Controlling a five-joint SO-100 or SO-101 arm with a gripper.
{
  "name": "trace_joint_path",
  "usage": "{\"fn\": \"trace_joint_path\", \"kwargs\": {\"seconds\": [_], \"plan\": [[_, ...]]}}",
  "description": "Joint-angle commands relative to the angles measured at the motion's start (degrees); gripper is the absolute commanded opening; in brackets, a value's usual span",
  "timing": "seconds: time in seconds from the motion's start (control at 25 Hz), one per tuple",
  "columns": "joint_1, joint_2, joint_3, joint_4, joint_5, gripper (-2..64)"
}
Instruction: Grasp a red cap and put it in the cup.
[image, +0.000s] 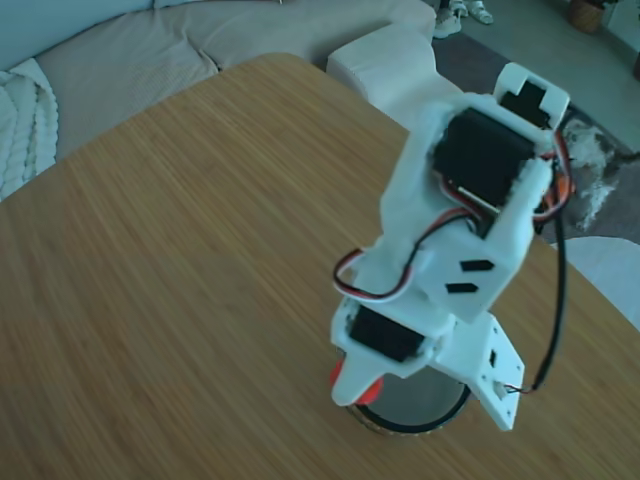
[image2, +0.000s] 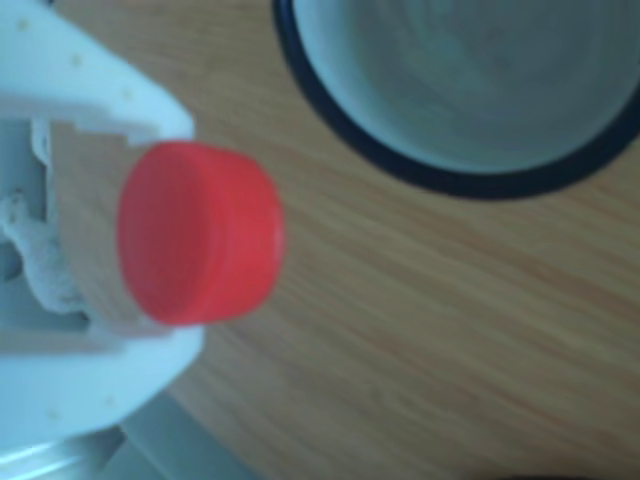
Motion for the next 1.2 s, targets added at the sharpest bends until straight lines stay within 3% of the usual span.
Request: {"fn": "trace_joint_path", "kwargs": {"seconds": [0.0, 0.76, 1.16], "plan": [[0.1, 1.1, 0.5, 2.0, 0.1, 9.9], [-8.4, 2.0, 1.0, 3.6, 0.3, 9.5], [-6.6, 2.0, 5.8, 4.0, 1.4, 9.3]]}}
